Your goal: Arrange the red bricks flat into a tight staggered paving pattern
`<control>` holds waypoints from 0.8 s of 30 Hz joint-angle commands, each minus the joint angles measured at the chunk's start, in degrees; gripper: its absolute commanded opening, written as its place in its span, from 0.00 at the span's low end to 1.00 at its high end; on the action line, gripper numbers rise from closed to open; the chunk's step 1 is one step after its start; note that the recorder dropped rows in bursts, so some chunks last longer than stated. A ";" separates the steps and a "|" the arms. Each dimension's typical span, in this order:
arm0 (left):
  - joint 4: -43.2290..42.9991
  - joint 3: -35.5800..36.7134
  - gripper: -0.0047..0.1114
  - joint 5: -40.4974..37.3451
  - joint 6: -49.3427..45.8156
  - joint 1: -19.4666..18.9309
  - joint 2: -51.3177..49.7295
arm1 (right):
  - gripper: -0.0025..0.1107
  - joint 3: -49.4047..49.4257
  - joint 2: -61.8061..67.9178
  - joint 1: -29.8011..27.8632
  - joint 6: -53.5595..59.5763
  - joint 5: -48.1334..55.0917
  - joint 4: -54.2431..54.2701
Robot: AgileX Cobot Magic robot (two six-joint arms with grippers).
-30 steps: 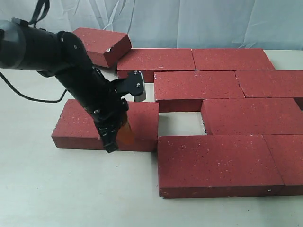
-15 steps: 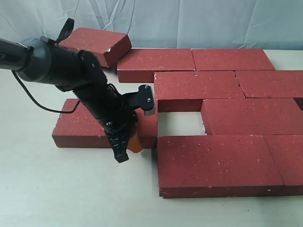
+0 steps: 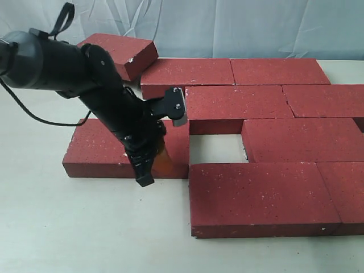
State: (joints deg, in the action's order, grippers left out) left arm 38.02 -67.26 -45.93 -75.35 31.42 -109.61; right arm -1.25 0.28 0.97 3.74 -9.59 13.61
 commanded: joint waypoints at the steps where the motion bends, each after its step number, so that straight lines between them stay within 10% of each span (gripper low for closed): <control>1: 0.70 0.20 0.04 1.31 5.15 -0.17 4.68 | 0.02 -0.50 -0.28 -0.22 0.06 -0.01 -0.02; 24: -18.96 1.60 0.04 8.03 51.32 -26.84 9.21 | 0.02 -0.50 -0.28 -0.22 0.06 0.12 -0.02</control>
State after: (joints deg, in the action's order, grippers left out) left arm 19.57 -66.84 -39.44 -28.11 6.81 -100.72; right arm -1.25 0.28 0.97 3.74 -9.59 13.61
